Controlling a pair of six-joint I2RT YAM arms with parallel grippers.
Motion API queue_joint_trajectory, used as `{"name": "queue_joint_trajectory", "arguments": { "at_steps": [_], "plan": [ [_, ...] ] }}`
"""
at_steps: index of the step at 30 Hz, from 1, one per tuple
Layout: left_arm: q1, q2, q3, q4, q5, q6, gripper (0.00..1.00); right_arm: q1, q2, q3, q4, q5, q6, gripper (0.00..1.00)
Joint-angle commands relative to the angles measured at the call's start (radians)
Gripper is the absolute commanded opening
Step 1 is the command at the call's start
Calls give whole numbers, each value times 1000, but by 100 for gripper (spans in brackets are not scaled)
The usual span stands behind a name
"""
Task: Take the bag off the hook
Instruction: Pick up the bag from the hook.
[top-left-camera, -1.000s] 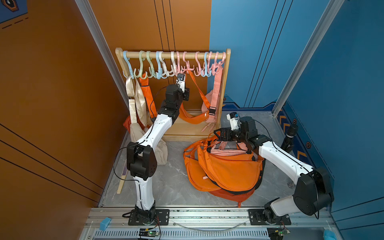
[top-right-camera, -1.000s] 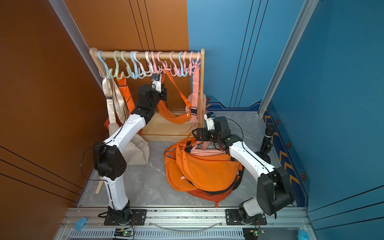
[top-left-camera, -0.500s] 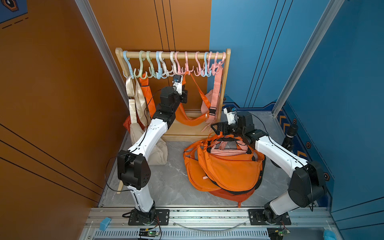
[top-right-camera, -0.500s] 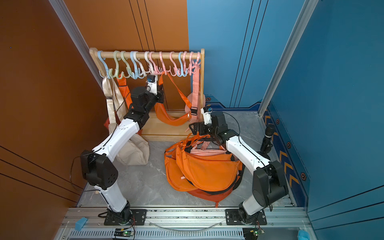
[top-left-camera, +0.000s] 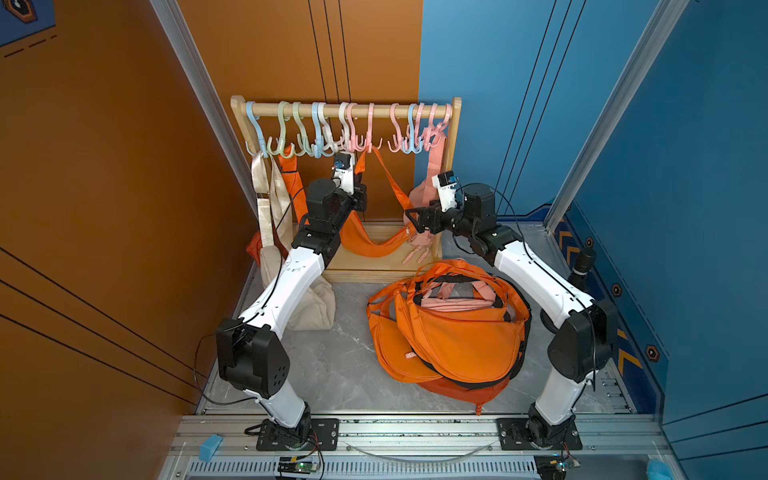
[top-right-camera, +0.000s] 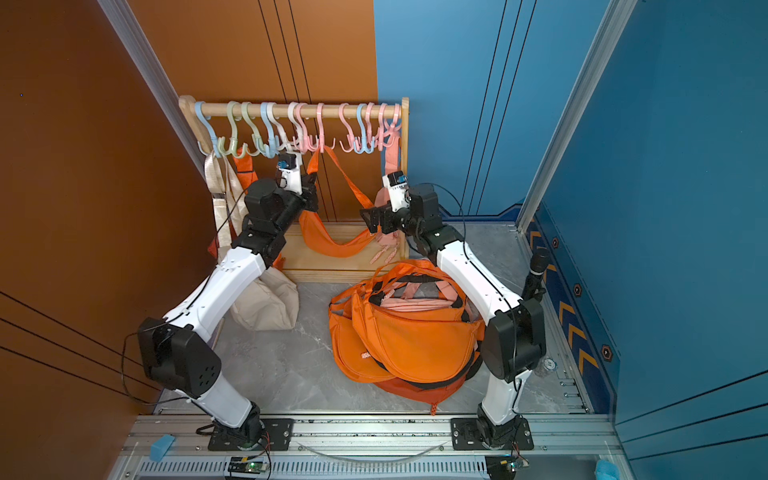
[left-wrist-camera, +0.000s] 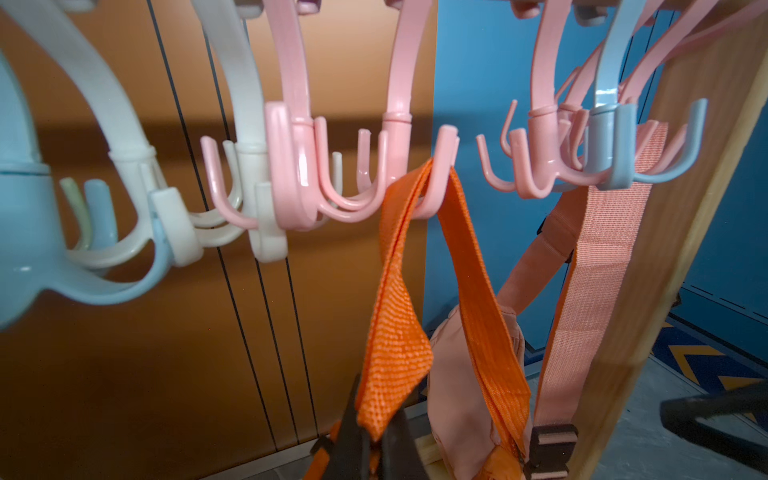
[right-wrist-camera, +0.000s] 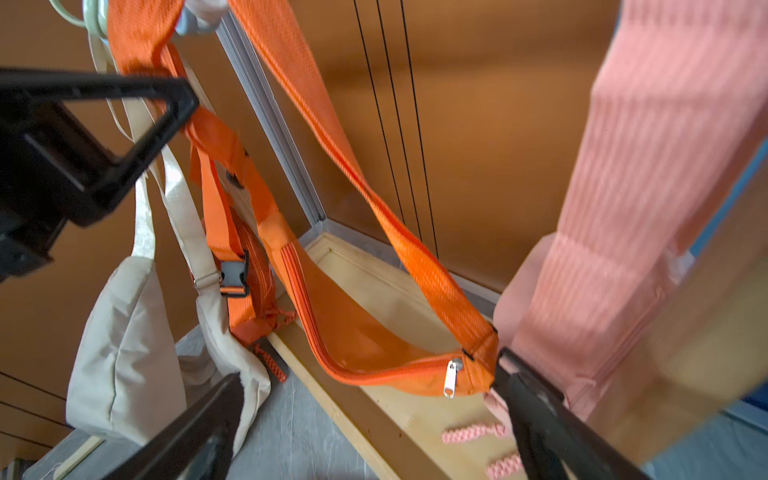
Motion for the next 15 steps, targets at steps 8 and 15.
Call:
{"name": "queue_joint_trajectory", "arguments": {
  "at_steps": [8,15],
  "plan": [
    [23,-101,-91,57,0,-28,0,25,266,411,-138,-64,-15,100],
    [34,-137,-142,76,0,-62,0,31,402,606,-195,-33,-3,98]
  ]
}}
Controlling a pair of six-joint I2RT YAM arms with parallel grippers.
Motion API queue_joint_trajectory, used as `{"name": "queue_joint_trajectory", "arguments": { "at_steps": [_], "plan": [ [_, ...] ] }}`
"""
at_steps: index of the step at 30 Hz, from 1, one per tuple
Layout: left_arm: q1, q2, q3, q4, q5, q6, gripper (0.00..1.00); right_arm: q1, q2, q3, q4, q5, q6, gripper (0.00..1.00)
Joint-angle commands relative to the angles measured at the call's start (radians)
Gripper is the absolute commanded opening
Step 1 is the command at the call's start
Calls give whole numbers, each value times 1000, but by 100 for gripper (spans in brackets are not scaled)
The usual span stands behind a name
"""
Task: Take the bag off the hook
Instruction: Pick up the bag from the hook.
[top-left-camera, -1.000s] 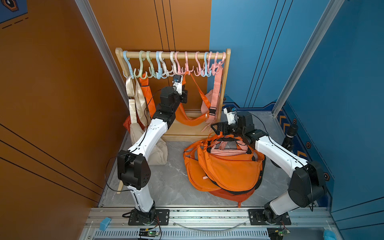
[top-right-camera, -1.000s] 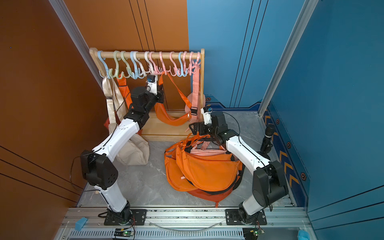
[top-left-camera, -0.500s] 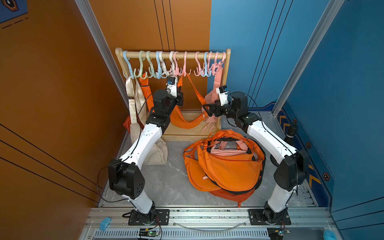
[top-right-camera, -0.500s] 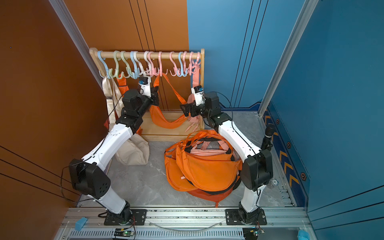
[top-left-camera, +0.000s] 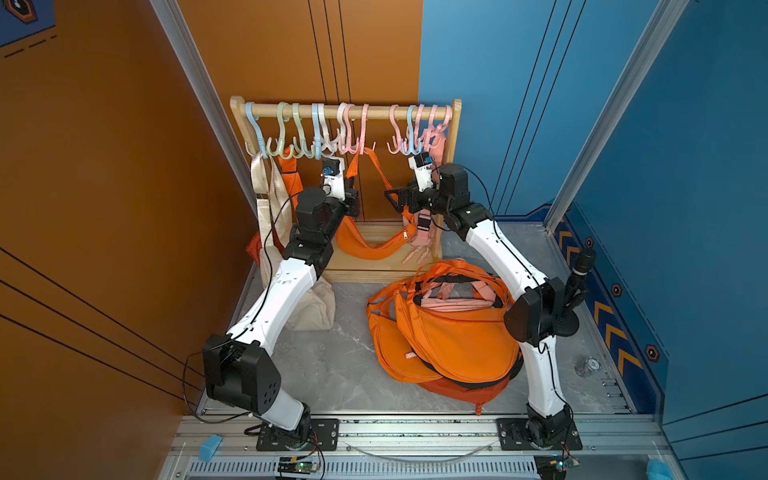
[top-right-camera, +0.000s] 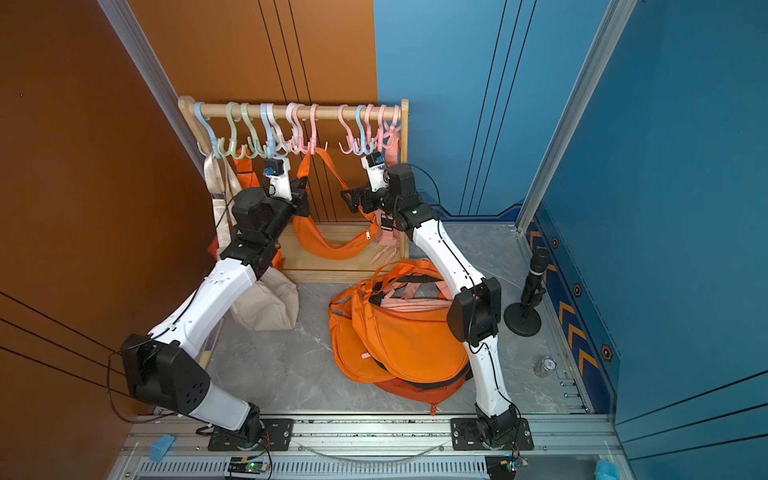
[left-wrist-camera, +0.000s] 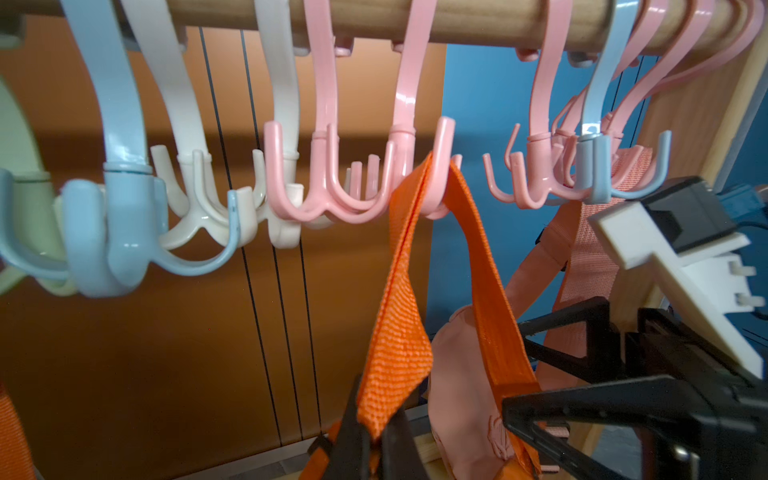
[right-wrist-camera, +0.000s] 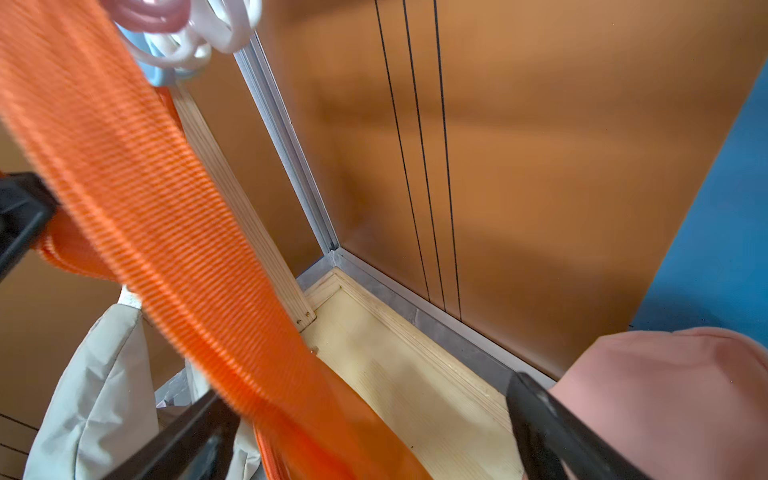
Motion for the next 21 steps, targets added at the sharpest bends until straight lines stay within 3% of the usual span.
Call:
{"name": "queue_joint_trajectory", "arguments": {
  "at_steps": [1,6,8,13,21],
  "plan": [
    [14,-41,-32,25,-1,-32,0,4,27,59,-43,14,4,97],
    [19,-56,-74,43,0,-66,0,4,59,76,-19,23,45,75],
    [20,-59,-84,45,0,-70,0,7,64,76,-6,17,57,60],
    [20,-58,-84,44,0,-72,0,18,58,74,-2,20,67,0],
    [20,-45,-52,44,24,-72,0,48,-35,-29,55,27,61,0]
  ]
}}
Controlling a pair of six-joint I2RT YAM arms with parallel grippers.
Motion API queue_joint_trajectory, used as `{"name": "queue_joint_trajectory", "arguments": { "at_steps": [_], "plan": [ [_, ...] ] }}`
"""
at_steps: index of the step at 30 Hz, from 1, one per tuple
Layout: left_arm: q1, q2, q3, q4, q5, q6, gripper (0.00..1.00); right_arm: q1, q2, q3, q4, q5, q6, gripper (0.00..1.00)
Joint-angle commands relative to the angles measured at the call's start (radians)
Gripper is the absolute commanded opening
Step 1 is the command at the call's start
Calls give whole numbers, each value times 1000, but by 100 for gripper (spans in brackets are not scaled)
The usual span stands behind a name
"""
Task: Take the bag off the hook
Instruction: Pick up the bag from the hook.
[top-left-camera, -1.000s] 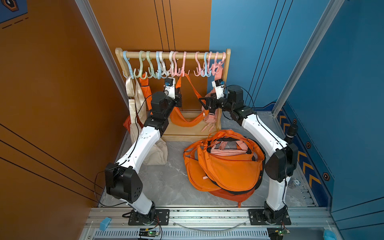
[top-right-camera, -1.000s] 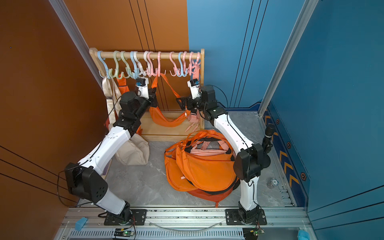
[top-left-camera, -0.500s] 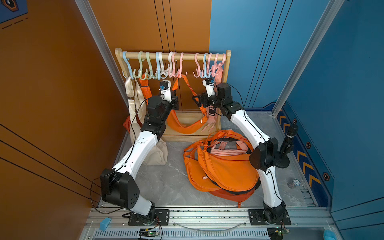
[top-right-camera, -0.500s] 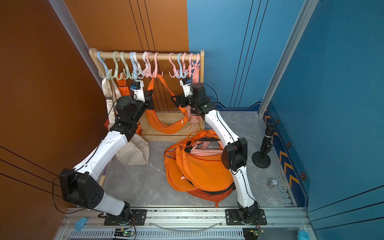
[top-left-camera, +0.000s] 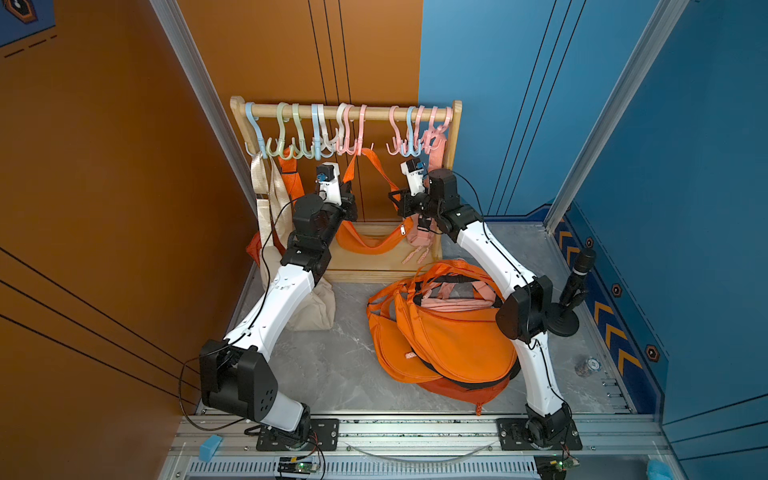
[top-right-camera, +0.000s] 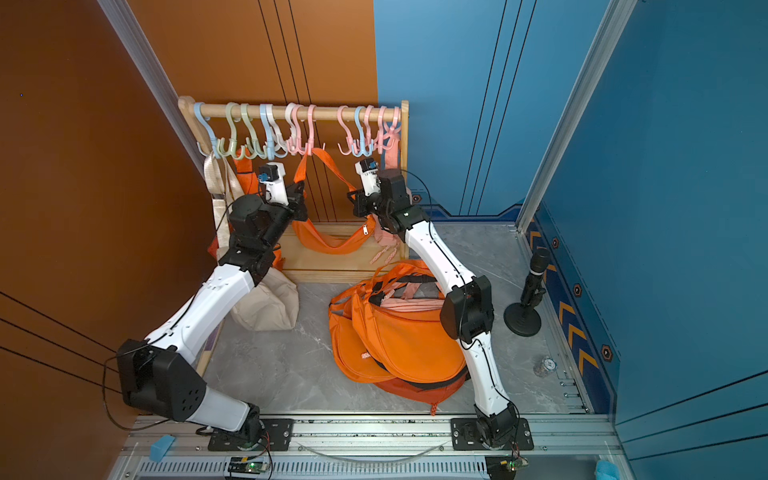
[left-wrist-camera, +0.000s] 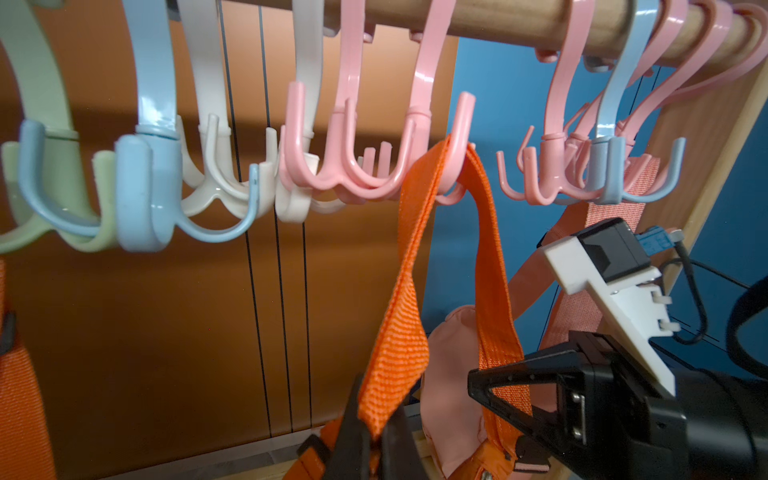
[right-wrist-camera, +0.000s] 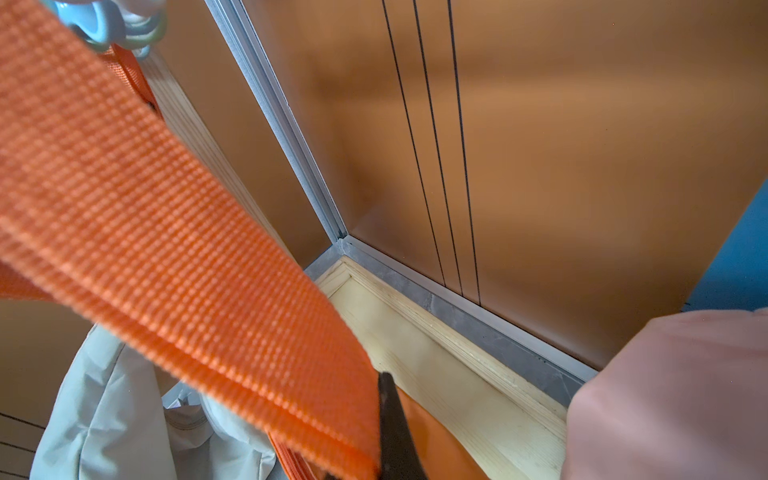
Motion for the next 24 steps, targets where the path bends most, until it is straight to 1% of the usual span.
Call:
{"name": "queue_joint_trajectory", "arguments": {
  "at_steps": [1,5,9,16,24],
  "plan": [
    [13,-6,29,-3,27,-16,0,20,-95,-70,81,21,4,0],
    [12,27,93,-34,49,-12,0,34,-125,-82,103,30,7,0],
    [13,67,170,-75,66,-10,0,40,-123,-44,89,31,16,0],
    [18,110,260,-105,73,-14,0,42,-116,21,67,33,29,0],
    [15,75,283,-107,73,-18,0,41,-171,32,27,36,13,0]
  ]
}}
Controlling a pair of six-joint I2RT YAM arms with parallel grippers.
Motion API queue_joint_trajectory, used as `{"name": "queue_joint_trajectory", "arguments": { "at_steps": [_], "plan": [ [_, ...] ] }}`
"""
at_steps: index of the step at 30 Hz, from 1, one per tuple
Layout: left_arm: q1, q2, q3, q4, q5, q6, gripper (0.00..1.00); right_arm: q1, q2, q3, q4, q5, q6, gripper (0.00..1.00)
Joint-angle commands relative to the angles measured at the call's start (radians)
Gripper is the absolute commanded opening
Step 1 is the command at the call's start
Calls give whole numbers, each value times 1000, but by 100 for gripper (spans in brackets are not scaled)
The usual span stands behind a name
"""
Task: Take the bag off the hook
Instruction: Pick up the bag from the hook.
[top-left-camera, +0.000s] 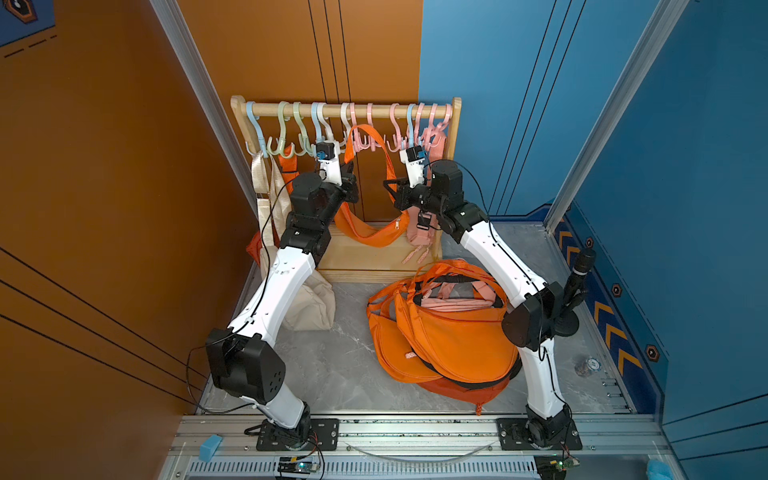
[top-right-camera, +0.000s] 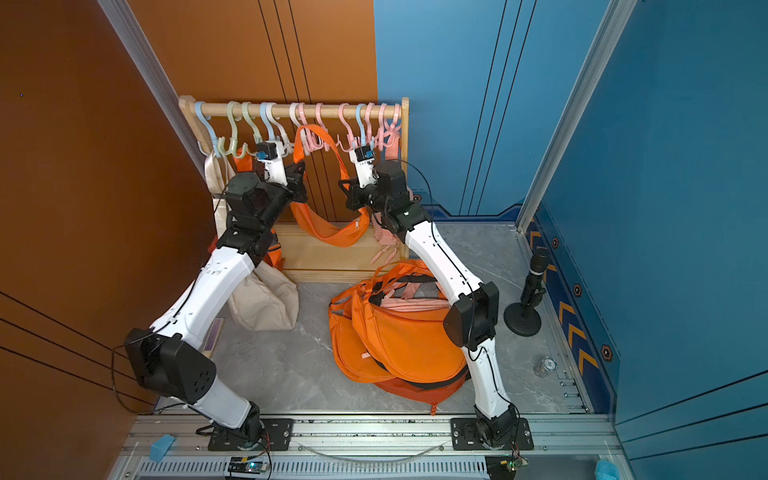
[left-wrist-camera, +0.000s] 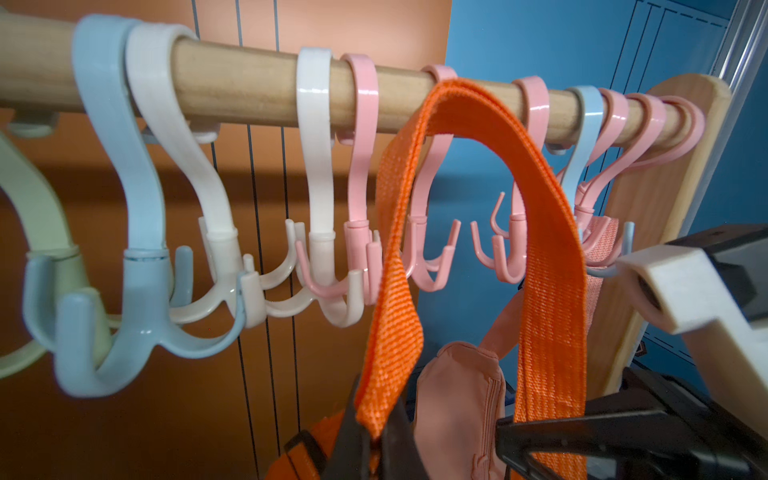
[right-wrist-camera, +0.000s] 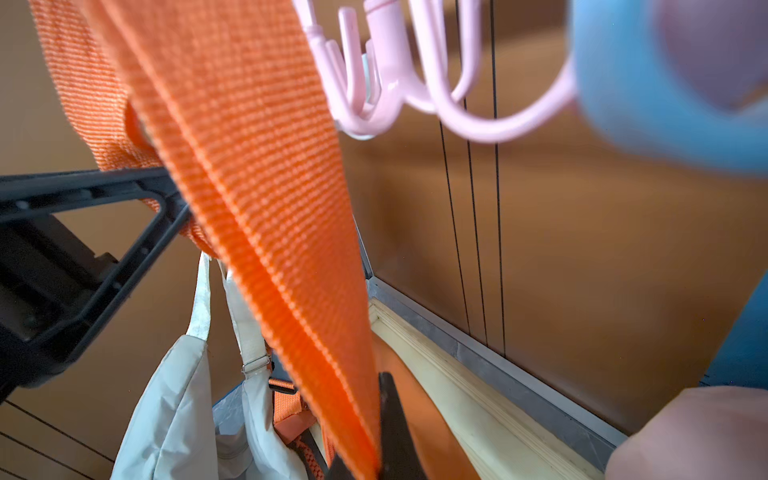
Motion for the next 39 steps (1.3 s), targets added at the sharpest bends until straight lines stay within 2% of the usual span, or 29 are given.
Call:
{"name": "queue_joint_trajectory", "arguments": {
  "at_steps": [1,14,22,33,39],
  "plan": [
    [5,-39,27,2,20,-17,0,4,-86,22,-17,23,-4,0],
    [-42,-210,-85,0,1,14,0,46,-309,-123,-44,73,-68,0],
    [-113,-296,-175,-5,-29,34,0,77,-508,-309,-47,139,-117,0],
    [-333,-453,-283,-36,-145,189,0,132,-840,-590,-82,275,-202,0],
    [-466,-510,-298,-66,-215,275,0,143,-1003,-686,-131,333,-228,0]
  ]
}}
